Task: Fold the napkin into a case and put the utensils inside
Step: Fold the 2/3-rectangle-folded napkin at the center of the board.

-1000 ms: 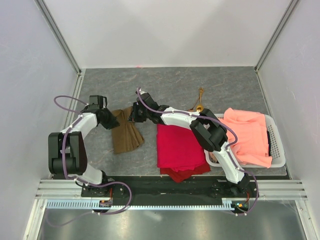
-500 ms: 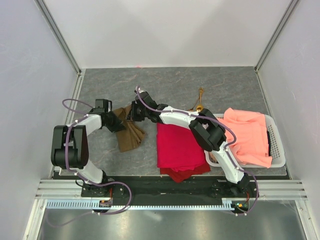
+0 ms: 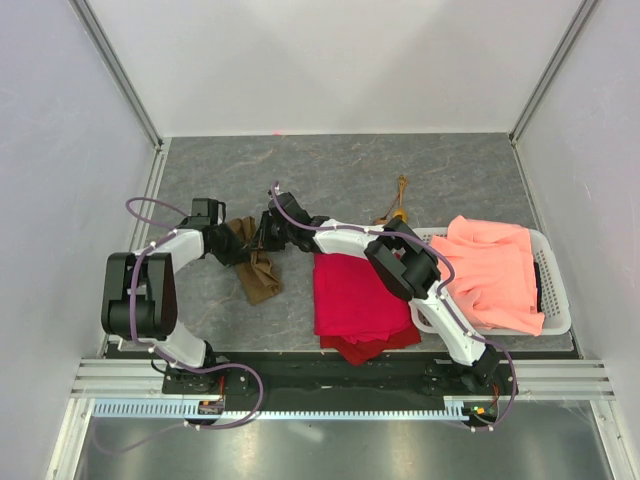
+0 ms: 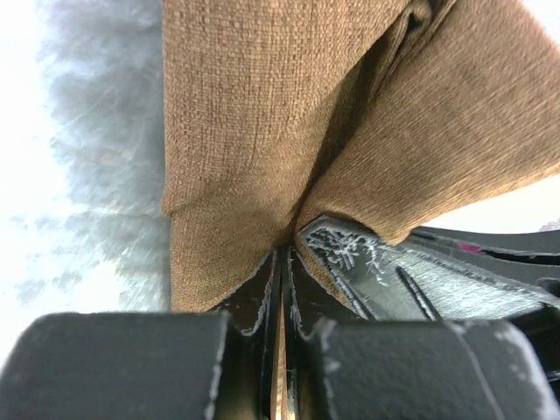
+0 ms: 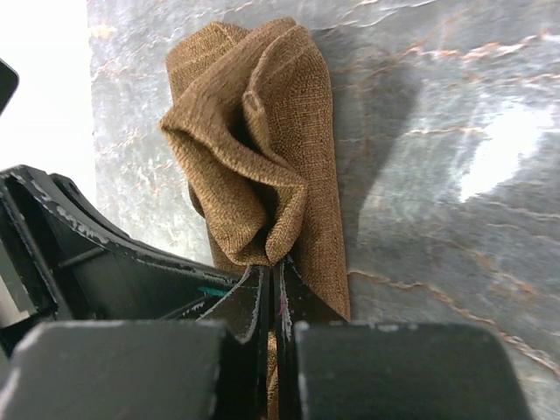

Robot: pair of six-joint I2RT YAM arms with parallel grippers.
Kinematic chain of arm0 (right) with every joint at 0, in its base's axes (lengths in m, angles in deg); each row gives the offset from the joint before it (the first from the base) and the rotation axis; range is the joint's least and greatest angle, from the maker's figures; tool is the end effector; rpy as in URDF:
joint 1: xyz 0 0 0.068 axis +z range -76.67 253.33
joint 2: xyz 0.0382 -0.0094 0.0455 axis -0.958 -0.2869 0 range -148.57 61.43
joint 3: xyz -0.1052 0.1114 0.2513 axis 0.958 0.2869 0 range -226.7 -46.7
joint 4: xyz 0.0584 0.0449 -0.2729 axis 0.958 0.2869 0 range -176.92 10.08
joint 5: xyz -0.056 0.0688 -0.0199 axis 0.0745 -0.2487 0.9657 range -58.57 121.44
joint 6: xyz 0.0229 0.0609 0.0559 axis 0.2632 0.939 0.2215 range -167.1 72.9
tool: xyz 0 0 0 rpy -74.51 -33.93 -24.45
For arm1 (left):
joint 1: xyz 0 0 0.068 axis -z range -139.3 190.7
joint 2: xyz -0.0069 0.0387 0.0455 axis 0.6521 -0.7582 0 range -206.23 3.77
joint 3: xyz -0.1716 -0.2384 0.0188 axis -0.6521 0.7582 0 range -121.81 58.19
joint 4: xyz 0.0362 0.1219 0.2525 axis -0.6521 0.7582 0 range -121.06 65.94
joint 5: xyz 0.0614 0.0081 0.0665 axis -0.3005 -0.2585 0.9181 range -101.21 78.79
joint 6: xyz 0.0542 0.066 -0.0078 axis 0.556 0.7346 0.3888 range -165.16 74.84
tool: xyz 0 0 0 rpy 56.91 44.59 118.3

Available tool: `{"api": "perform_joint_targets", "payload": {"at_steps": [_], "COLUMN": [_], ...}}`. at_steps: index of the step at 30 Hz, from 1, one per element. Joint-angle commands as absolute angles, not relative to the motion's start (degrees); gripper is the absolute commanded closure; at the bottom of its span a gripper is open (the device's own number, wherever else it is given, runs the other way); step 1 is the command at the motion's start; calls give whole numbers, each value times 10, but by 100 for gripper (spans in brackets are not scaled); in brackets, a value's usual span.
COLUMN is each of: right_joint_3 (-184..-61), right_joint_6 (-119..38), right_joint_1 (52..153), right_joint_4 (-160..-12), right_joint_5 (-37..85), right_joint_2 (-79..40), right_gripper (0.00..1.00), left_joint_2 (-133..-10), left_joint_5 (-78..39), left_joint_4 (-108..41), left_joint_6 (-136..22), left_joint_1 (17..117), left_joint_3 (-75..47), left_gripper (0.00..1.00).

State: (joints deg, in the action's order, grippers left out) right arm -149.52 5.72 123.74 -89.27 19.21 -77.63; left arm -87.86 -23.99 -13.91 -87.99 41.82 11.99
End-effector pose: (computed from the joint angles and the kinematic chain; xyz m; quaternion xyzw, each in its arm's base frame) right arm 0.3764 0.4803 0.1088 -0.0316 0.8783 0.4249 0.2167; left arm 0.3262 -0.0232 0.1199 -0.3191 0.9116 -0.1884 0.1779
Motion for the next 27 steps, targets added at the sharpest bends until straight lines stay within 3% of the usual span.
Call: {"api": "perform_joint_targets", "payload": {"at_steps": [1, 8, 16, 27], "right_joint_3": [-1508, -1511, -1535, -1562], "right_joint_6": [57, 41, 19, 5], "right_joint_1": [1243, 1243, 1252, 1265], "right_joint_4": [-908, -893, -870, -839], "right_joint_5": [186, 186, 198, 202], "right_joint_2": [-776, -767, -759, -785], "right_gripper": [100, 100, 100, 100], "left_joint_2": [-829, -754, -862, -856], "left_joint_5": [-192, -89, -130, -135], "left_joint_4": [-44, -32, -70, -84], "left_joint_6": [-891, -927, -935, -929], "left_joint_1": [415, 408, 408, 408], "left_joint_3": [97, 126, 115, 124], "left_gripper": [92, 92, 92, 93]}}
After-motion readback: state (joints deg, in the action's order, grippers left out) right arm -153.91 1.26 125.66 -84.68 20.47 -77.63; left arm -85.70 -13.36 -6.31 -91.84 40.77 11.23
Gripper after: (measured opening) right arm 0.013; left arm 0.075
